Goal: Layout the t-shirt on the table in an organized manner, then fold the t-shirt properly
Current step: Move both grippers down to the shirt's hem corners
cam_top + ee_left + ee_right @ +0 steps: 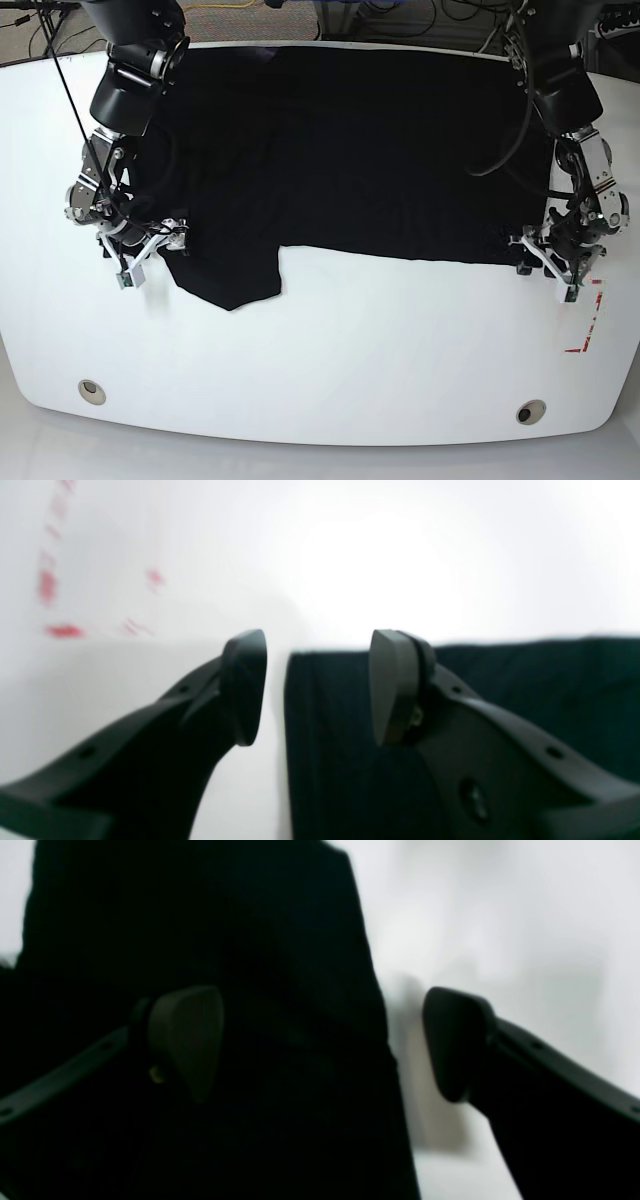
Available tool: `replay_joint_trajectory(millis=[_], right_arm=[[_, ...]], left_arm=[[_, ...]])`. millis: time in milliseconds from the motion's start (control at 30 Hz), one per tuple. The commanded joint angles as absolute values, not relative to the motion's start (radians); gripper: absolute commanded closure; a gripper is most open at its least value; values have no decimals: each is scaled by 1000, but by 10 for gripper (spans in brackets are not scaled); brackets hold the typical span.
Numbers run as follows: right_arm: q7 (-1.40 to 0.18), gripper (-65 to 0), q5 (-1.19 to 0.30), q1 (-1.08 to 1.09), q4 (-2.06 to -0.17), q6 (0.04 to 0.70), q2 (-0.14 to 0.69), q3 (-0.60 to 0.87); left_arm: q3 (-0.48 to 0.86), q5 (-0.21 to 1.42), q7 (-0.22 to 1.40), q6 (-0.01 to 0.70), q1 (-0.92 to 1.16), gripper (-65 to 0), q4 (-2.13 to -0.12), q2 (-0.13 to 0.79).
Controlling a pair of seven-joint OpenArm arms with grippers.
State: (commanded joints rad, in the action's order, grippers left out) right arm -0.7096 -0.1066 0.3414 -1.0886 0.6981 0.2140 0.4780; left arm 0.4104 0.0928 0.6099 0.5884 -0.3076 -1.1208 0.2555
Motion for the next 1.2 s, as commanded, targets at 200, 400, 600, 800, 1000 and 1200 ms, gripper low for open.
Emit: replay_joint_trajectory(millis=[200, 400, 600, 800, 1000, 1200], right_arm=[[-708, -587, -110, 321, -1089, 698, 200, 476], [-708, -289, -111, 303, -1095, 698, 179, 476], [-708, -49, -107, 297, -1095, 698, 171, 475], [-708, 0, -113, 278, -1116, 698, 170, 424], [-713, 0, -114, 254, -1181, 698, 166, 409], [-713, 0, -108, 249, -1188, 698, 148, 409]], left_arm=[[407, 94, 576, 588, -302, -312, -1070, 291], [412, 94, 573, 588, -302, -312, -1070, 292], [412, 93, 573, 588, -303, -315, -1070, 294], [406, 91, 573, 587, -306, -317, -1049, 294], [404, 96, 572, 582, -320, -318, -937, 317], [404, 96, 572, 588, -341, -318, -875, 317]])
